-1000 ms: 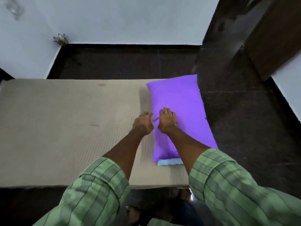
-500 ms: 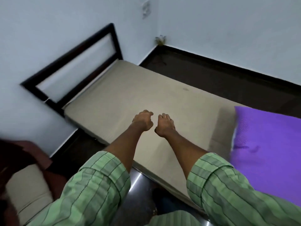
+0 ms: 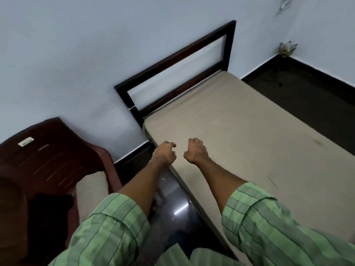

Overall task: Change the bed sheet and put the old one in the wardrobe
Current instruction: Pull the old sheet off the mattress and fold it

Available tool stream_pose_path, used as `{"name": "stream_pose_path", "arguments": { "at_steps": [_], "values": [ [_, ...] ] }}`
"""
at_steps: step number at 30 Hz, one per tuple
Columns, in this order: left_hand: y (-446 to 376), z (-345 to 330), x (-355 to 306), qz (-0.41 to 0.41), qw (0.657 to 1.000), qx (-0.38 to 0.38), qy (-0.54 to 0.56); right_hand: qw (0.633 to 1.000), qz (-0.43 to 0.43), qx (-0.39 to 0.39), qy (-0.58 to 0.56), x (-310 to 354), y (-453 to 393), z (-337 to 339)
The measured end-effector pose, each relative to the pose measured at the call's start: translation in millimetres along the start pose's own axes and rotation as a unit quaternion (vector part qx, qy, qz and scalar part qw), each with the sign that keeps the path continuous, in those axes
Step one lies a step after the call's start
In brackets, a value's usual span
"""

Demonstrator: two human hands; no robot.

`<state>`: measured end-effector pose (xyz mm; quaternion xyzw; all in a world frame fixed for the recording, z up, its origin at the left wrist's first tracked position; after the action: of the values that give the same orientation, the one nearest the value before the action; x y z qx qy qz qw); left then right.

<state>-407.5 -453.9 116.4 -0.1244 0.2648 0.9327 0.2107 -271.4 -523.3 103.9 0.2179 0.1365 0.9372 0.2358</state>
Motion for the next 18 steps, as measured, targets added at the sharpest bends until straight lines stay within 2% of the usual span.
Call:
{"name": "stream_pose_path", "arguments": {
  "at_steps": [7, 12, 18],
  "values": [
    [-85.8, 26.0, 86.7, 0.039, 0.996, 0.000, 0.078, 0.998, 0.020, 0.059, -0.011, 78.7, -96.6, -29.7],
    [-173.4, 42.2, 160.4, 0.064, 0.988, 0.009, 0.138, 0.995, -0.012, 0.091, -0.046, 141.3, -175.8, -64.7],
    [-318.1, 46.5, 242.1, 0.134, 0.950, -0.014, 0.281, 0.986, -0.071, 0.131, -0.072, 180.4, -284.3, -124.2]
  ]
}}
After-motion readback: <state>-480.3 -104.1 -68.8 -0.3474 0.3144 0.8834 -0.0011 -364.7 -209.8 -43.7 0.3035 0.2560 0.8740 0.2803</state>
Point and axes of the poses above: each hand's wrist, its own y-axis away from the middle knuckle, its own z-axis out of the back of the hand, x = y × z, the point moved 4 cm from there along -y, towards the middle knuckle, and after that the axes turned 6 degrees about y, right-handed, at the moved point
